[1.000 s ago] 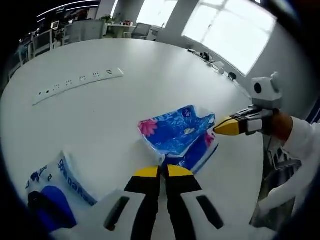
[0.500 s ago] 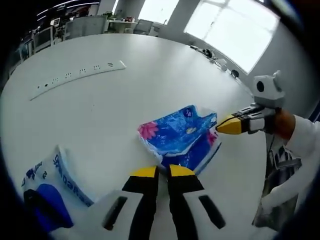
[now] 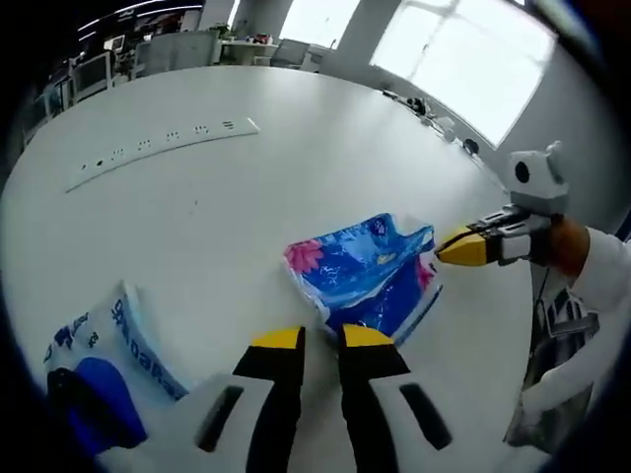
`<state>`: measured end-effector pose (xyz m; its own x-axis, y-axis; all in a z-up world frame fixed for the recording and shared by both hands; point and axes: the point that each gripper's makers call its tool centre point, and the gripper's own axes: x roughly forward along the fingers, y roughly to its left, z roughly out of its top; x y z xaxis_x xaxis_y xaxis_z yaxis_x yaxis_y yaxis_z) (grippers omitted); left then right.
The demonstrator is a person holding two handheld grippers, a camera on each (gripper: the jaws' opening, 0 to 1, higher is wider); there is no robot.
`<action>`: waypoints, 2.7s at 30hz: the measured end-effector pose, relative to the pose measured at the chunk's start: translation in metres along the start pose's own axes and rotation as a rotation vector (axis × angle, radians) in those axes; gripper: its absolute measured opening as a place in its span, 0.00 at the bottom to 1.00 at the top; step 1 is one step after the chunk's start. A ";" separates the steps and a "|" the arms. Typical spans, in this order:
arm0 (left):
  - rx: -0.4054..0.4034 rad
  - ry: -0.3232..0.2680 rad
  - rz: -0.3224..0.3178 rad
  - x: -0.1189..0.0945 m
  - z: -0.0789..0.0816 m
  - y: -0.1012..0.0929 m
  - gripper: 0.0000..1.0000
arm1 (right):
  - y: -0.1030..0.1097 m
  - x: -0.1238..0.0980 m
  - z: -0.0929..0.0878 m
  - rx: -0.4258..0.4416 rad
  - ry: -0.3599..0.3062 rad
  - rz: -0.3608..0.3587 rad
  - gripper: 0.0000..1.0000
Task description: Arrange the tabletop items into an orderly group along one side of the table until the central work area is clear of visible clutter.
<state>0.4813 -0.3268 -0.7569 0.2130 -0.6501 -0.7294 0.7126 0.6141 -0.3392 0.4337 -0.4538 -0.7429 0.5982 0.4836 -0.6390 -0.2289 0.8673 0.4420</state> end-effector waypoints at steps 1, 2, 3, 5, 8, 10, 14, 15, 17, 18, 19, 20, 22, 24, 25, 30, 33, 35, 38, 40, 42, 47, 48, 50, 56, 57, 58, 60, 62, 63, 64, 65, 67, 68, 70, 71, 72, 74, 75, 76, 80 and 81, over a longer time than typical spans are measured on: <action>-0.003 0.002 0.002 0.000 -0.001 0.001 0.11 | -0.001 0.000 0.000 0.005 0.001 -0.004 0.07; -0.005 -0.001 0.004 -0.001 0.000 0.001 0.12 | -0.002 -0.001 0.000 0.004 0.000 -0.006 0.07; -0.007 -0.003 0.003 -0.001 0.000 0.000 0.12 | -0.001 -0.001 0.001 0.003 -0.002 -0.006 0.07; -0.006 -0.004 0.000 -0.001 0.000 -0.001 0.11 | -0.001 -0.002 0.001 0.002 -0.004 -0.007 0.08; -0.008 -0.007 -0.003 -0.001 0.001 -0.002 0.11 | -0.002 -0.002 0.001 -0.001 -0.007 -0.011 0.09; -0.011 -0.012 -0.005 -0.002 0.001 -0.003 0.12 | -0.001 -0.002 0.002 -0.003 -0.012 -0.010 0.09; -0.008 -0.019 -0.014 -0.003 0.002 -0.006 0.18 | -0.001 -0.003 0.001 -0.011 -0.010 -0.011 0.12; -0.007 -0.018 -0.014 -0.003 0.002 -0.006 0.20 | -0.001 -0.003 0.002 -0.012 -0.011 -0.010 0.13; 0.000 -0.019 -0.009 -0.004 0.003 -0.006 0.22 | 0.000 -0.003 0.002 -0.014 -0.012 -0.011 0.14; 0.000 -0.026 -0.012 -0.005 0.004 -0.007 0.22 | 0.001 -0.004 0.003 -0.019 -0.016 -0.013 0.15; -0.002 -0.028 -0.016 -0.006 0.005 -0.008 0.22 | 0.001 -0.004 0.003 -0.020 -0.017 -0.015 0.16; 0.000 -0.031 -0.019 -0.007 0.005 -0.010 0.23 | 0.000 -0.005 0.004 -0.022 -0.018 -0.019 0.17; 0.009 -0.036 -0.019 -0.009 0.007 -0.010 0.25 | 0.000 -0.006 0.005 -0.026 -0.022 -0.022 0.19; 0.020 -0.045 -0.019 -0.011 0.009 -0.011 0.26 | 0.000 -0.007 0.006 -0.023 -0.028 -0.025 0.20; 0.021 -0.046 -0.018 -0.012 0.009 -0.011 0.27 | 0.000 -0.008 0.007 -0.028 -0.031 -0.028 0.21; 0.024 -0.058 -0.013 -0.017 0.012 -0.010 0.32 | 0.002 -0.011 0.008 -0.045 -0.033 -0.033 0.26; 0.028 -0.066 -0.013 -0.022 0.013 -0.012 0.34 | 0.005 -0.013 0.010 -0.039 -0.047 -0.030 0.26; 0.035 -0.072 -0.013 -0.025 0.014 -0.014 0.35 | 0.007 -0.014 0.011 -0.046 -0.048 -0.032 0.26; 0.038 -0.077 -0.015 -0.030 0.016 -0.015 0.38 | 0.008 -0.017 0.013 -0.051 -0.052 -0.033 0.27; 0.043 -0.088 -0.017 -0.033 0.018 -0.017 0.40 | 0.009 -0.018 0.014 -0.051 -0.056 -0.032 0.27; 0.046 -0.091 -0.017 -0.036 0.019 -0.018 0.42 | 0.012 -0.020 0.016 -0.058 -0.059 -0.032 0.27; 0.055 -0.107 -0.013 -0.045 0.021 -0.020 0.45 | 0.018 -0.025 0.020 -0.066 -0.077 -0.030 0.29; 0.056 -0.112 -0.012 -0.048 0.022 -0.020 0.46 | 0.019 -0.025 0.021 -0.067 -0.078 -0.030 0.29; 0.060 -0.123 -0.012 -0.051 0.024 -0.021 0.47 | 0.021 -0.028 0.023 -0.076 -0.086 -0.032 0.30; 0.091 -0.145 -0.015 -0.064 0.027 -0.028 0.52 | 0.029 -0.033 0.027 -0.087 -0.098 -0.034 0.34; 0.094 -0.148 -0.015 -0.066 0.028 -0.029 0.53 | 0.030 -0.034 0.027 -0.090 -0.100 -0.034 0.35; 0.095 -0.149 -0.015 -0.067 0.028 -0.029 0.53 | 0.031 -0.035 0.028 -0.093 -0.100 -0.036 0.36; 0.100 -0.154 -0.015 -0.070 0.029 -0.030 0.54 | 0.034 -0.036 0.030 -0.094 -0.103 -0.039 0.39; 0.100 -0.162 -0.015 -0.074 0.030 -0.030 0.55 | 0.037 -0.038 0.032 -0.102 -0.111 -0.040 0.42; 0.104 -0.166 -0.014 -0.076 0.031 -0.031 0.55 | 0.038 -0.038 0.032 -0.105 -0.110 -0.040 0.42; 0.105 -0.169 -0.014 -0.078 0.031 -0.031 0.55 | 0.039 -0.039 0.033 -0.110 -0.113 -0.039 0.43; 0.105 -0.171 -0.014 -0.079 0.031 -0.031 0.56 | 0.040 -0.040 0.034 -0.114 -0.117 -0.038 0.43; 0.111 -0.178 -0.015 -0.083 0.032 -0.032 0.56 | 0.043 -0.041 0.035 -0.120 -0.119 -0.039 0.44; 0.111 -0.180 -0.015 -0.084 0.032 -0.032 0.57 | 0.044 -0.042 0.036 -0.121 -0.121 -0.039 0.44; 0.113 -0.184 -0.014 -0.088 0.032 -0.033 0.57 | 0.047 -0.044 0.038 -0.128 -0.125 -0.037 0.45; 0.116 -0.187 -0.015 -0.089 0.032 -0.033 0.58 | 0.048 -0.045 0.038 -0.129 -0.128 -0.037 0.45; 0.124 -0.190 -0.015 -0.091 0.032 -0.035 0.58 | 0.050 -0.046 0.039 -0.131 -0.131 -0.036 0.45; 0.127 -0.196 -0.016 -0.094 0.033 -0.036 0.59 | 0.053 -0.047 0.041 -0.133 -0.140 -0.034 0.46; 0.126 -0.202 -0.019 -0.096 0.033 -0.037 0.60 | 0.054 -0.048 0.042 -0.135 -0.139 -0.034 0.46; 0.125 -0.204 -0.019 -0.097 0.034 -0.038 0.60 | 0.055 -0.049 0.042 -0.140 -0.140 -0.035 0.46; 0.129 -0.217 -0.012 -0.105 0.035 -0.038 0.61 | 0.062 -0.054 0.046 -0.149 -0.155 -0.035 0.47; 0.129 -0.224 -0.011 -0.109 0.036 -0.039 0.61 | 0.063 -0.055 0.047 -0.152 -0.160 -0.035 0.47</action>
<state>0.4545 -0.2959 -0.6432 0.3371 -0.7484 -0.5711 0.7921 0.5534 -0.2576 0.4225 -0.4311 -0.6503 0.7189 0.4388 -0.5391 -0.3120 0.8968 0.3139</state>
